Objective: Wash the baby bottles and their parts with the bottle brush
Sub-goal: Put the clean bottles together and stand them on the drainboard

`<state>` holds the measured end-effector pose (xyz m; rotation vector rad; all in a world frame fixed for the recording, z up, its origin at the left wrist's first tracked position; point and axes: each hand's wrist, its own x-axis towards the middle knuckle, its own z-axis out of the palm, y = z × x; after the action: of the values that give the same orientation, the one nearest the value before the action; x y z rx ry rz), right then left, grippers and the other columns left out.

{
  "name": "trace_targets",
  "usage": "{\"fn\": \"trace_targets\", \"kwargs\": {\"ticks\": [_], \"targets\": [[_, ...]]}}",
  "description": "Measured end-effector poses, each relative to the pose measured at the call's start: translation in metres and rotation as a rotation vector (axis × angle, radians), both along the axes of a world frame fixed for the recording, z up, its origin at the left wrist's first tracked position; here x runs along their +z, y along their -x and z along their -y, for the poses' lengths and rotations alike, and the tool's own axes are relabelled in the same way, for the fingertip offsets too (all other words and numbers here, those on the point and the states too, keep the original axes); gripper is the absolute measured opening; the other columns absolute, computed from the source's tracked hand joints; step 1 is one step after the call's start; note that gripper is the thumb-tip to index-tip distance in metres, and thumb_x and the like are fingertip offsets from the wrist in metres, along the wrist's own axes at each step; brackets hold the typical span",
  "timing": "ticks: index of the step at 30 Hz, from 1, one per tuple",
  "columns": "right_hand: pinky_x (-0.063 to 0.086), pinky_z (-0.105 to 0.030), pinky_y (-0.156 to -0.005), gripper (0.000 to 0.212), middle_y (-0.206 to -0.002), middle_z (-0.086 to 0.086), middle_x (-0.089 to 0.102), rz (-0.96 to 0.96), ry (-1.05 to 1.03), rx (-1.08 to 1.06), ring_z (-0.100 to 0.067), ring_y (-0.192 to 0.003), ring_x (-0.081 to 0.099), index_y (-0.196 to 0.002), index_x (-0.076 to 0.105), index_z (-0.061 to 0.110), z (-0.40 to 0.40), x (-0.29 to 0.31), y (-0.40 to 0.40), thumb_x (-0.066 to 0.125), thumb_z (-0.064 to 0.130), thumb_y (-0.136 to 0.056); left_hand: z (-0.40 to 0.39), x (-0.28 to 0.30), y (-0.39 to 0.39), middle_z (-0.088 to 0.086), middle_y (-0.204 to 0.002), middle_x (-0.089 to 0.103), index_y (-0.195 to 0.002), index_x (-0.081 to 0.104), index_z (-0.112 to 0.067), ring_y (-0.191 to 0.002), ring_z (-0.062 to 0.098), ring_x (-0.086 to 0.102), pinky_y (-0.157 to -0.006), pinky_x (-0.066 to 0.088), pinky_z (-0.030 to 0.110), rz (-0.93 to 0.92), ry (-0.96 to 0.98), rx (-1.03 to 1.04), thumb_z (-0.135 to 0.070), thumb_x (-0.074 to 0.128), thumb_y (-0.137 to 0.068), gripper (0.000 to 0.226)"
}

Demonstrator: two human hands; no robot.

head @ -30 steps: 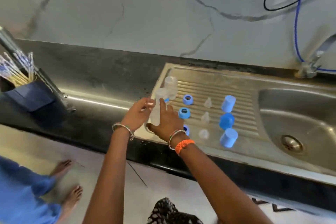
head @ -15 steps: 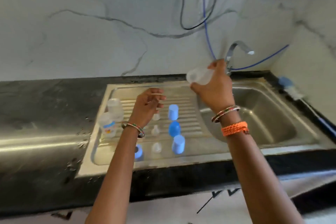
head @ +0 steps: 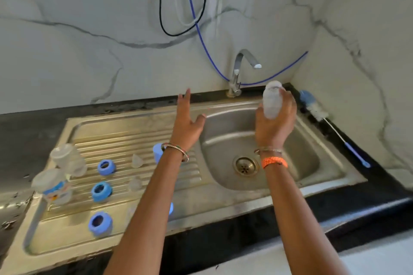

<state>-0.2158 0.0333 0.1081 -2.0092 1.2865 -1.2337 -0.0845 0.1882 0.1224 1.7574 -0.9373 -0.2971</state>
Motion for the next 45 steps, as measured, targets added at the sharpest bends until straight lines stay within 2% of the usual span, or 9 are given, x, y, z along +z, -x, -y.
{"fn": "trace_targets", "kwargs": {"ticks": [4, 8, 12, 14, 16, 21, 25, 31, 45], "targets": [[0.055, -0.038, -0.081, 0.051, -0.113, -0.013, 0.067, -0.676, -0.626, 0.284, -0.032, -0.097, 0.065, -0.108, 0.067, 0.009, -0.004, -0.045, 0.007, 0.082, 0.027, -0.063, 0.017, -0.005, 0.015, 0.005, -0.159, -0.005, -0.152, 0.006, -0.015, -0.146, 0.017, -0.001, -0.117, 0.004, 0.028, 0.082, -0.727, -0.604, -0.028, 0.055, -0.095, 0.076], [0.044, -0.029, -0.087, 0.049, -0.123, -0.012, 0.059, -0.083, -0.169, 0.053, -0.025, -0.11, 0.056, -0.122, 0.055, 0.011, -0.003, -0.033, 0.006, 0.072, 0.016, -0.076, 0.032, 0.014, 0.024, 0.004, -0.155, -0.027, -0.149, -0.01, -0.033, -0.143, 0.029, -0.021, -0.112, -0.004, 0.057, 0.225, -0.656, -0.2, -0.042, 0.047, -0.096, 0.079], [0.05, -0.036, -0.084, 0.038, -0.116, -0.015, 0.065, -0.138, -0.771, 0.166, -0.03, -0.103, 0.062, -0.106, 0.065, 0.005, -0.028, -0.054, 0.008, 0.077, 0.021, -0.073, 0.014, 0.007, 0.023, 0.002, -0.16, -0.008, -0.151, -0.006, -0.03, -0.146, 0.027, -0.01, -0.115, 0.0, 0.052, 0.118, -0.581, -0.225, -0.046, 0.048, -0.094, 0.08], [0.05, -0.037, -0.082, 0.041, -0.11, -0.014, 0.066, 0.02, -0.752, 0.061, -0.031, -0.099, 0.062, -0.104, 0.065, 0.007, -0.047, -0.045, 0.006, 0.076, 0.033, -0.075, -0.007, 0.005, 0.029, 0.004, -0.155, 0.019, -0.151, 0.007, -0.017, -0.143, 0.021, 0.018, -0.114, 0.017, 0.024, 0.041, -0.448, -0.247, -0.035, 0.049, -0.097, 0.071], [0.053, -0.034, -0.067, 0.025, -0.099, -0.012, 0.064, 0.306, -0.721, 0.123, -0.023, -0.083, 0.064, -0.09, 0.062, 0.013, -0.079, -0.027, 0.002, 0.073, 0.033, -0.079, -0.03, 0.003, 0.037, 0.006, -0.127, 0.048, -0.146, 0.023, -0.008, -0.11, 0.012, 0.051, -0.079, 0.038, 0.003, -0.184, -0.297, -0.205, -0.02, 0.046, -0.099, 0.054], [0.052, -0.031, -0.077, 0.046, -0.109, -0.009, 0.058, 0.757, -0.828, 0.482, -0.022, -0.096, 0.06, -0.101, 0.049, 0.018, -0.183, -0.009, -0.011, 0.077, 0.028, -0.066, -0.103, -0.006, 0.032, 0.001, -0.113, 0.061, -0.121, 0.052, -0.022, -0.101, 0.015, 0.058, -0.081, 0.05, 0.029, -0.575, -0.127, -0.073, -0.043, 0.046, -0.096, 0.034], [0.05, -0.023, -0.075, 0.047, -0.103, -0.011, 0.061, 0.507, -0.662, 0.644, -0.019, -0.091, 0.06, -0.104, 0.054, 0.009, -0.243, -0.013, -0.021, 0.08, 0.018, -0.066, -0.167, -0.008, 0.017, 0.0, -0.105, 0.065, -0.112, 0.057, -0.025, -0.098, 0.021, 0.061, -0.082, 0.054, 0.039, -0.72, 0.102, -0.051, -0.031, 0.06, -0.091, 0.022], [0.033, 0.001, -0.077, 0.034, -0.104, 0.015, 0.06, 0.047, -0.37, 0.855, -0.001, -0.095, 0.051, -0.105, 0.063, 0.021, -0.302, -0.042, -0.04, 0.072, 0.005, -0.077, -0.29, -0.026, -0.027, -0.003, -0.112, 0.065, -0.118, 0.055, -0.017, -0.1, 0.005, 0.064, -0.082, 0.053, 0.021, -0.365, 0.098, 0.113, -0.004, 0.074, -0.077, 0.046], [0.032, -0.037, -0.096, 0.053, -0.132, -0.003, 0.051, -0.753, -0.005, 0.836, -0.027, -0.121, 0.042, -0.136, 0.04, 0.023, -0.347, -0.093, -0.097, 0.058, 0.034, -0.087, -0.353, -0.111, -0.059, -0.006, -0.121, 0.057, -0.121, 0.045, -0.024, -0.112, 0.015, 0.055, -0.093, 0.047, 0.028, -0.265, -0.063, 0.278, -0.007, 0.079, -0.073, 0.061]]}}
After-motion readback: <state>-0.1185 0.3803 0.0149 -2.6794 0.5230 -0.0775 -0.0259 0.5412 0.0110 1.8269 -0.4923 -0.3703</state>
